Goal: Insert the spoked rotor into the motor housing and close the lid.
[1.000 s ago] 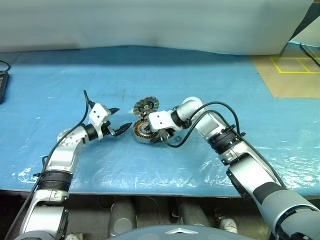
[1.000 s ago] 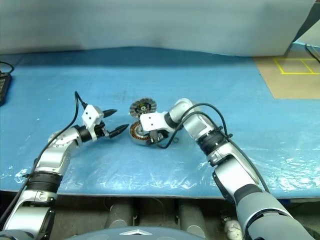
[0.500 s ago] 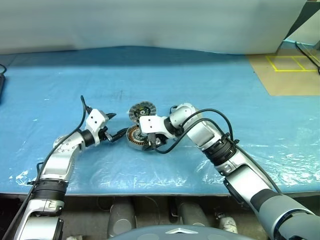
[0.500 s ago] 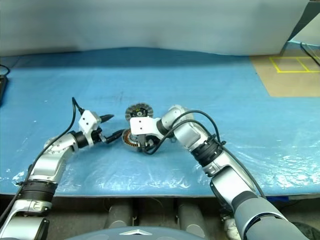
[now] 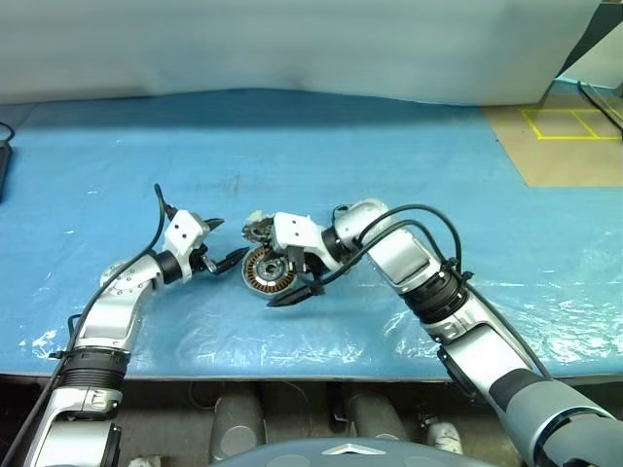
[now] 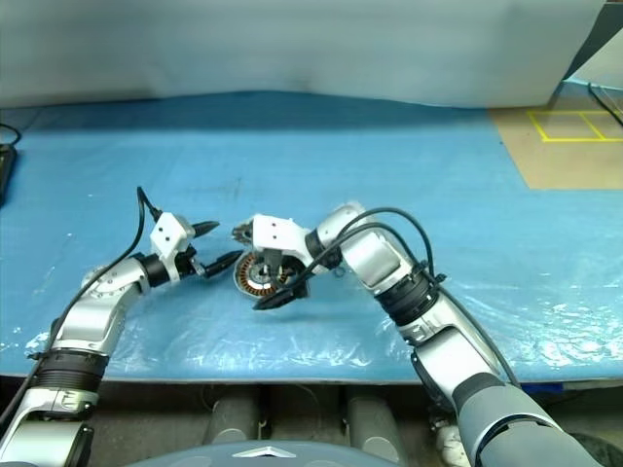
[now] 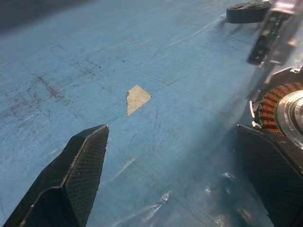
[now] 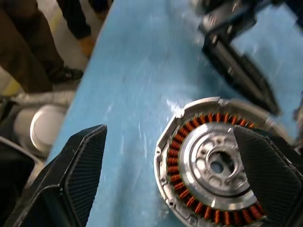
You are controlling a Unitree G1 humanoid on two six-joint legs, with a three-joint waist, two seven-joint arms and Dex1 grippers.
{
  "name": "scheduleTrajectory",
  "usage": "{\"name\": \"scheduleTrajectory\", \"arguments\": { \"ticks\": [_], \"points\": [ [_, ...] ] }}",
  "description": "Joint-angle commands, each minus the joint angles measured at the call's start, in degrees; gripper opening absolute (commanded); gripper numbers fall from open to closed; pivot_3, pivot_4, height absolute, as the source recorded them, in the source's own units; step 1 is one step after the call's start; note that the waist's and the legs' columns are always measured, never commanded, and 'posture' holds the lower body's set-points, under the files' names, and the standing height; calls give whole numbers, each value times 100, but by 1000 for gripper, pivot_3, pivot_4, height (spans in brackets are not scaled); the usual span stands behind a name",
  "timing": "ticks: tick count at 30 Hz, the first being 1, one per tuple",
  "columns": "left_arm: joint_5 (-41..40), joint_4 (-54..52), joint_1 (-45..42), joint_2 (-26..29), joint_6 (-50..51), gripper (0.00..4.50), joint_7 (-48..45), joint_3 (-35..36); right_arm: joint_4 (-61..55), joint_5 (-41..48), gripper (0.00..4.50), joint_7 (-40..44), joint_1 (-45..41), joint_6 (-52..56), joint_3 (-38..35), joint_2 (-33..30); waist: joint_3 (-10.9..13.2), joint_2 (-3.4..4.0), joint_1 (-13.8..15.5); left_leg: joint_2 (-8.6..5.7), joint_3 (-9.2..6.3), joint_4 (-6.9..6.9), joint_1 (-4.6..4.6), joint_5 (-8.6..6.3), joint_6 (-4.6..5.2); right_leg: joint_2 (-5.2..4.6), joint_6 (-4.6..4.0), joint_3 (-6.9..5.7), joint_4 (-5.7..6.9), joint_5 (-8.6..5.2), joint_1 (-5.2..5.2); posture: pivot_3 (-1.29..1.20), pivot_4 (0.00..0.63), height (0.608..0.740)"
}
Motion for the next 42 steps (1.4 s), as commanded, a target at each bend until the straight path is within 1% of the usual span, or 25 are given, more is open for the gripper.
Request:
{"name": "scheduleTrajectory", "arguments": {
  "ticks": [1, 4, 7, 8, 11, 14, 15, 22, 25, 30, 36, 39, 42],
  "points": [
    [-106, 5, -94, 15, -133, 4500, -86, 94, -557, 449, 4476, -93, 22, 350, -467, -320, 0, 0, 12, 0, 0, 0, 0, 0, 0, 0, 0, 0, 0, 0, 0, 0, 150, 740],
    [-165, 12, -123, 11, -132, 4500, -169, 104, -628, 584, 4476, -278, 317, 224, -786, -783, 0, 0, 34, -1, 0, 0, 1, 1, -1, 0, 0, 0, 0, 0, 1, 0, 150, 740],
    [-195, 10, -120, 12, -182, 4500, -225, 115, -422, 823, 4476, -310, 968, -507, -1191, -1153, 0, -1, 108, -2, 1, 1, 3, 1, -2, -1, 1, 0, -1, 0, 4, 0, 150, 740],
    [-210, -8, -103, 15, -197, 4500, -250, 115, -252, 933, 4476, -386, 1243, -914, -1419, -1163, 0, -1, 120, -2, 1, 0, 3, 1, -2, -1, 1, 0, -4, -1, 4, 0, 150, 740],
    [-240, 0, -89, 5, -222, 4500, -296, 116, 299, 1160, 4476, -526, 1685, -1356, -1807, -1213, 0, -1, 111, -3, 2, 0, -1, 1, -2, -1, 1, 0, -5, -1, 1, 0, 150, 740],
    [-266, 7, -75, -18, -241, 4500, -343, 98, 701, 1269, 4476, -722, 1969, -1547, -1983, -1200, 0, -1, 102, -6, 2, 5, 2, 1, -1, 1, 1, 1, 0, 0, 2, 0, 150, 740],
    [-311, 7, -76, -38, -203, 4500, -383, 88, 741, 1428, 4476, -756, 2032, -1442, -2074, -1124, 0, -1, 103, -6, 2, 7, 2, 1, -1, 2, 1, 1, 0, 0, 3, 0, 150, 740],
    [-432, -20, -69, -110, -149, 4500, -508, 74, 1060, 1307, 4476, -1092, 2251, -1946, -2019, -1054, 0, -1, 119, -5, 1, 8, -1, 1, 0, -1, 1, 0, -2, 0, 3, 0, 150, 740],
    [-458, -23, -51, -81, -162, 4500, -545, 90, 1330, 1020, 4476, -1138, 2374, -2402, -1838, -1184, -1, -1, 118, -5, 1, 8, -1, 1, 1, 0, 1, 0, -1, 0, 3, 0, 150, 740],
    [-448, -7, -34, -72, -205, 4500, -544, 93, 1721, 808, 4476, -1116, 2466, -2994, -1677, -1285, -1, -1, 118, -6, 0, 8, -2, 0, 2, -2, 2, -2, -6, -1, 6, 0, 150, 740],
    [-404, 32, -48, -74, -261, 4500, -510, 90, 1975, 678, 4476, -1248, 2432, -3282, -1543, -1234, -2, -3, 113, -5, 0, 10, 10, -11, 20, -1, 2, -3, -4, -1, 16, 0, 150, 740],
    [-384, 36, -42, -65, -277, 4500, -486, 95, 1960, 677, 3914, -1307, 2442, -3308, -1506, -1219, -2, -3, 113, -5, 0, 11, 14, -11, 21, -1, 2, -3, -4, -1, 20, 0, 150, 740],
    [-372, 47, -24, -55, -286, 4500, -474, 100, 1859, 660, 2868, -1386, 2445, -3278, -1467, -1206, -2, -4, 116, -6, -1, 11, 13, -11, 21, -1, 2, -3, -4, -1, 20, 0, 150, 740]
  ]
}}
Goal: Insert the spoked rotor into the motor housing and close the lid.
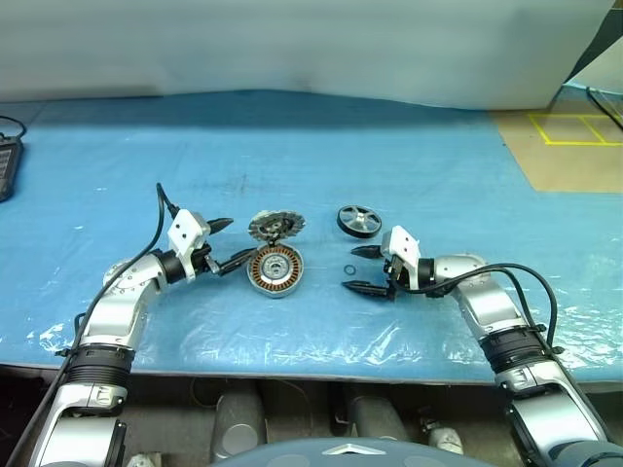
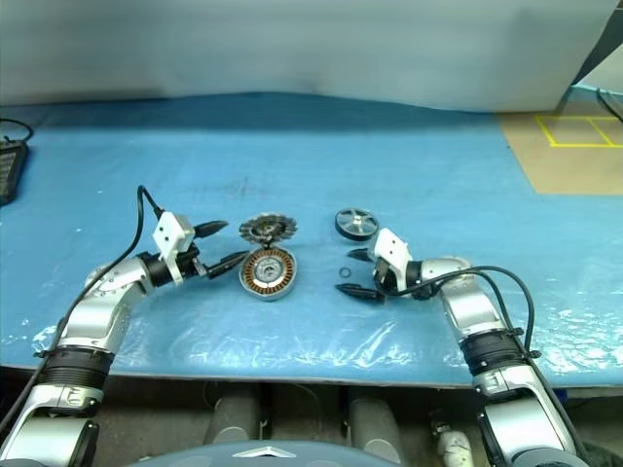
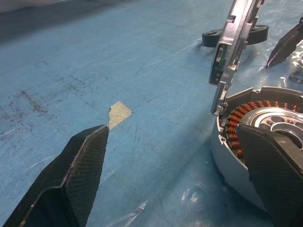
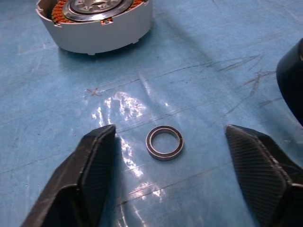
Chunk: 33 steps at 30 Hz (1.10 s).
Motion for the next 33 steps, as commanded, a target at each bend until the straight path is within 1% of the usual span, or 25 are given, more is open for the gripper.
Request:
{"name": "scheduleTrajectory", "arguments": {
  "ticks": [1, 5, 6, 8, 12, 13, 19, 21, 24, 26, 30, 33],
  "points": [
    [-3, -55, 17, 53, -126, 4500, 10, 96, -70, -114, 2586, -47, 53, 61, 160, 13, 0, 0, -1, 0, 0, 0, -1, 0, 0, 0, 0, 0, -1, 0, 0, 0, 150, 740],
    [3, -14, -1, 55, -142, 4500, 11, 100, -137, -129, 2586, -69, 41, 109, 195, -15, 0, 0, -7, 0, 0, -1, -1, 0, 0, 2, 0, -1, -2, 0, -1, 0, 150, 740],
    [9, -5, -6, 53, -154, 4500, 16, 97, -157, -114, 2425, -62, 46, 132, 195, -25, 0, 0, -7, 0, 0, -1, -1, 0, 0, 2, 0, -1, -1, 0, -1, 0, 150, 740],
    [14, 19, -23, 51, -172, 4500, 22, 96, -177, -92, 2019, -40, 46, 187, 206, -50, 0, 0, -4, 0, 0, -1, 1, 0, 1, 1, 0, -1, 0, 0, 0, 0, 150, 740],
    [14, 57, -37, 47, -201, 4500, 15, 90, -65, -125, 676, -58, 38, 102, 210, -74, 0, 0, 0, 1, 0, -1, -2, -1, 1, 0, 1, -1, -3, -1, -1, 0, 150, 740],
    [12, 54, -32, 46, -203, 4500, 13, 89, -33, -144, 560, -76, 35, 57, 207, -80, 0, 0, -1, 1, 0, -1, -2, -1, 1, 0, 1, -1, -3, -1, -1, 0, 150, 740],
    [-7, 27, -6, 60, -216, 4500, -8, 100, -49, -25, 563, 3, -59, 54, 130, -104, 0, 0, -1, 0, 0, -1, -2, -1, 1, 0, 1, -1, -2, -1, 0, 0, 150, 740],
    [-40, 1, 12, 64, -211, 4500, -39, 112, -227, 143, 563, 133, -151, 309, 82, -119, 0, 0, -1, 1, 0, 0, -2, -1, 1, 0, 1, -1, -2, 0, -1, 0, 150, 740],
    [-245, -182, 128, 89, -110, 4500, -228, 152, -814, 675, 563, 480, -464, 940, -33, -104, 1, 1, -10, 2, 0, -2, -5, -1, 1, 1, 1, -1, -2, -1, -5, 0, 150, 740],
    [-326, -258, 184, 113, -53, 4500, -297, 171, -1018, 822, 563, 557, -592, 1150, -40, -74, 1, 1, -8, 3, 0, -4, -14, -1, 1, 3, 0, -1, -1, 0, -16, 0, 150, 740],
    [-436, -440, 340, 191, 26, 4500, -419, 201, -1281, 828, 563, 707, -866, 1245, 209, 7, 1, 1, 5, 4, 0, -3, -14, -1, 2, 6, -1, -4, 1, -1, -15, 0, 150, 740],
    [-568, -607, 497, 283, 151, 4500, -595, 192, -1249, 792, 563, 812, -1048, 1218, 456, 240, 1, 1, 4, 4, 0, -3, -15, -1, 1, 2, 0, -4, -2, -1, -14, 0, 150, 740]
  ]
}}
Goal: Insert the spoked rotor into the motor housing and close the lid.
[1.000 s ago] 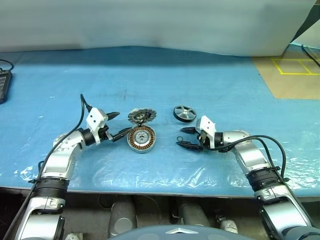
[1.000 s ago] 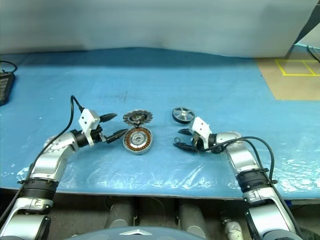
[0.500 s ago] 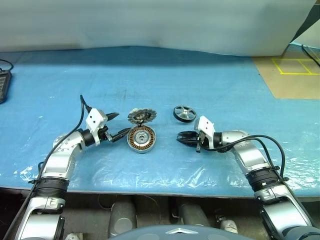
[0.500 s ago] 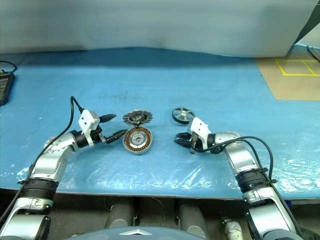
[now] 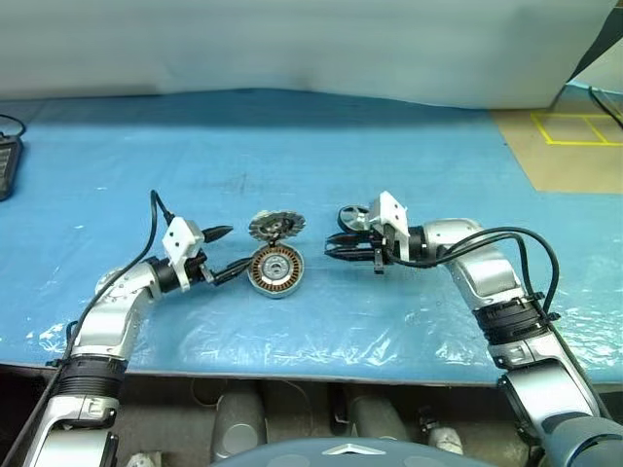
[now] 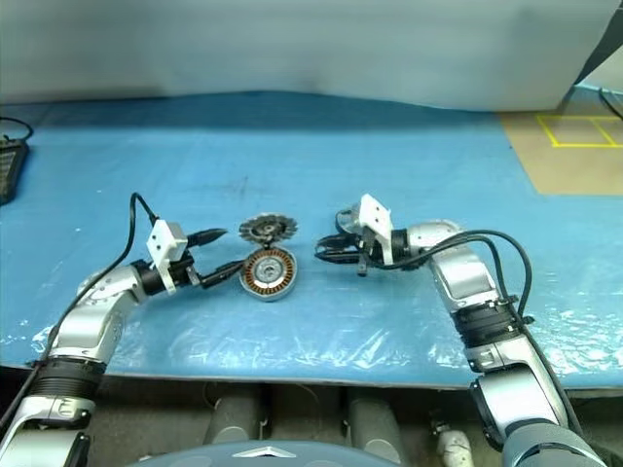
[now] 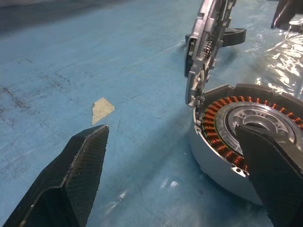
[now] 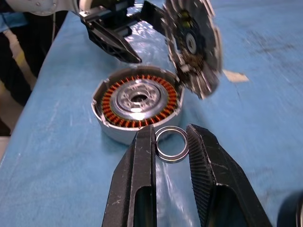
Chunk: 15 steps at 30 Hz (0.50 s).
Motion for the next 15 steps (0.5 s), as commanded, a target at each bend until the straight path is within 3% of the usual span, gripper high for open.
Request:
{"name": "scheduleTrajectory", "arguments": {
  "ticks": [1, 15],
  "points": [
    [-214, -335, 128, 133, 90, 4500, -202, 127, -53, 60, 563, 160, -205, -50, 294, 256, 0, 0, -3, 0, 0, 0, 0, 0, 0, 0, 0, 0, 0, 0, -1, 0, 150, 740],
    [-86, -410, 347, 270, -438, 4500, -585, 91, 1503, -532, 563, 81, -995, -991, 828, 1329, 0, 0, -11, 0, 0, -3, 0, 7, -12, -2, 0, 0, 2, 0, -2, 0, 150, 740]
  ]
}}
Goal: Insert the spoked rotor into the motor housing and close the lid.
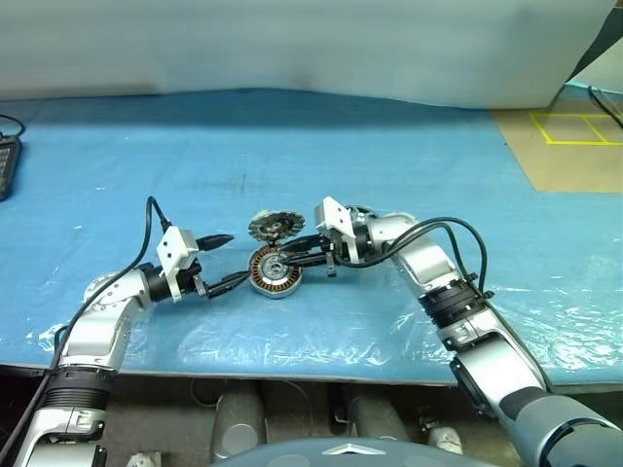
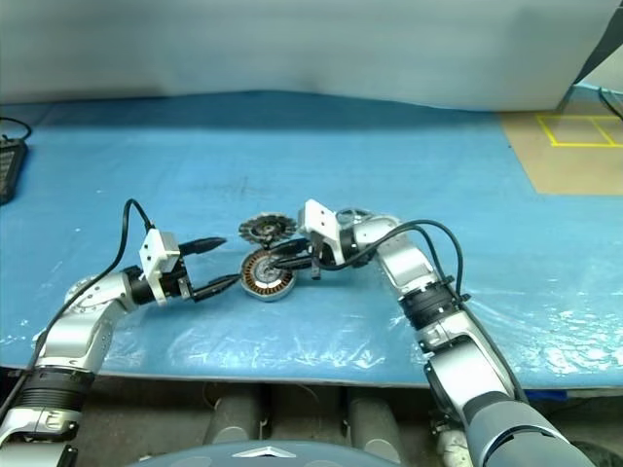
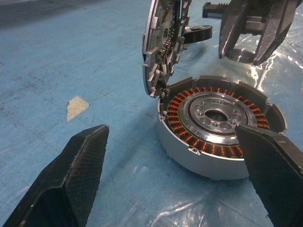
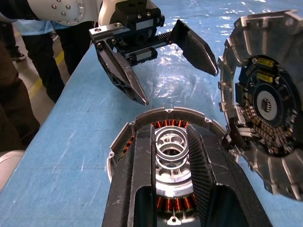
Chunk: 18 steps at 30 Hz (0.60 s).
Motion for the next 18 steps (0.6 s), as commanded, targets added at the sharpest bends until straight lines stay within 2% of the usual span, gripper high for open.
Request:
{"name": "scheduleTrajectory", "arguments": {
  "ticks": [1, 11, 18],
  "points": [
    [12, -162, 89, 88, -221, 4500, -110, 48, 154, -78, 563, 48, -150, -253, 89, 143, 0, 0, -1, 0, 0, 0, 0, 0, 0, 0, 0, 0, 0, 0, 0, 0, 150, 740],
    [175, -67, 131, 51, -469, 4500, -122, -26, 956, -368, 563, -144, -293, -658, 109, 437, 0, 0, -1, 1, 0, 1, 2, -1, 2, 0, 0, 0, 3, 0, 1, 0, 150, 740],
    [230, -11, 103, -18, -527, 4500, -45, -54, 1116, -461, 563, -155, -312, -769, 88, 468, 0, 0, -3, 2, 1, 0, 2, -1, 1, 0, -1, 0, 4, 0, 0, 0, 150, 740]
  ]
}}
